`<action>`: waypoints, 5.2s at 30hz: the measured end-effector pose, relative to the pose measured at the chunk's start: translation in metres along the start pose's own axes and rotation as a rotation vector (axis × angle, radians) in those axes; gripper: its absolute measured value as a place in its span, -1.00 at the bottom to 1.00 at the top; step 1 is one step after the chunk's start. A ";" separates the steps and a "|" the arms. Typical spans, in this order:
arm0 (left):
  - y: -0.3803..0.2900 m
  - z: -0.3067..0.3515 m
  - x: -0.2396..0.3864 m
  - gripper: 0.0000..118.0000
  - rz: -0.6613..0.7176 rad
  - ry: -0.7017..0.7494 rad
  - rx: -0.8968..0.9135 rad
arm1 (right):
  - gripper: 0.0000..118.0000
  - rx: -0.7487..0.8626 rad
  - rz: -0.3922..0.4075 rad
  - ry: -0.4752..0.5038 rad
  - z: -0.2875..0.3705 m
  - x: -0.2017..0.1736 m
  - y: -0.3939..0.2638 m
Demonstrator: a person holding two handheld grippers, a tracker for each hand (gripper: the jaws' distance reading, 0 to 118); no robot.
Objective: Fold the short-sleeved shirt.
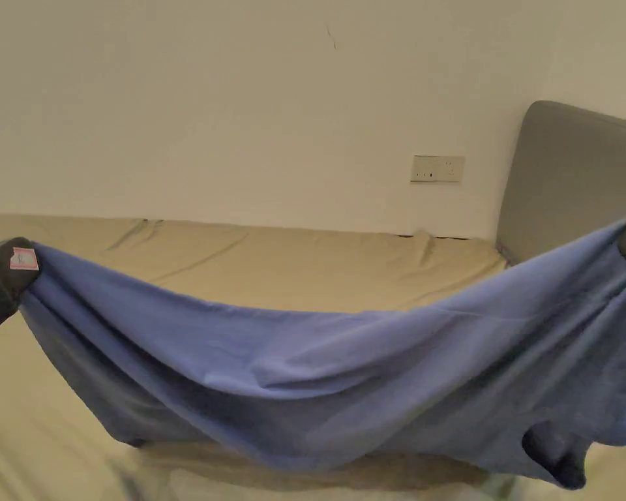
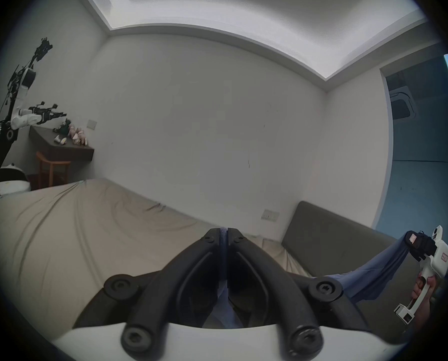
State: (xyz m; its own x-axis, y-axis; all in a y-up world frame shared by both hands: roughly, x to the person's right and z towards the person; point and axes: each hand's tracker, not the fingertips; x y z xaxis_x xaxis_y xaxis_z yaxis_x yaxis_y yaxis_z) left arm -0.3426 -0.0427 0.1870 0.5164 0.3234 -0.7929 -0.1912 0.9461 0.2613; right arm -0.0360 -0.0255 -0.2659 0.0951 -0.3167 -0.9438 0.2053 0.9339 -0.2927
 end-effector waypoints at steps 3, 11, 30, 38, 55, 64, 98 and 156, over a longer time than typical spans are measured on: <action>-0.034 0.054 -0.019 -0.92 0.004 0.049 -0.093 | -0.95 -0.084 -0.020 -0.043 0.056 -0.009 -0.027; -0.139 0.138 -0.061 -0.92 0.030 0.177 -0.486 | -0.95 -0.523 -0.074 -0.256 0.156 -0.004 -0.128; -0.274 0.098 -0.134 -0.92 -0.190 0.295 -1.145 | -0.95 -1.216 -0.002 -0.452 0.173 0.066 -0.281; -0.202 0.142 -0.107 1.00 -0.113 0.219 -0.785 | 0.99 -0.874 0.058 -0.431 0.190 0.019 -0.206; -0.223 0.168 -0.141 -1.00 0.164 0.347 -0.889 | -0.95 -0.755 -0.057 -0.466 0.199 0.010 -0.207; -0.265 0.136 -0.161 0.89 0.257 0.361 -0.982 | -0.95 -0.785 -0.078 -0.491 0.202 0.015 -0.207; -0.237 0.141 -0.112 -0.94 0.111 0.344 -0.929 | -0.76 -1.124 -0.168 -0.508 0.168 0.057 -0.269; -0.290 0.028 -0.127 0.61 0.186 0.325 -0.985 | -0.94 -0.817 -0.103 -0.451 0.118 0.053 -0.228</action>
State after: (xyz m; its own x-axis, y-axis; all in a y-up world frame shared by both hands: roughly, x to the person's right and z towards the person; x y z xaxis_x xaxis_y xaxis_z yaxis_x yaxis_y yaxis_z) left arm -0.3297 -0.3573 0.2271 0.1885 0.3037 -0.9339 -0.9134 0.4036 -0.0531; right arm 0.0370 -0.2747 -0.2314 0.5181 -0.2791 -0.8085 -0.4979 0.6701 -0.5504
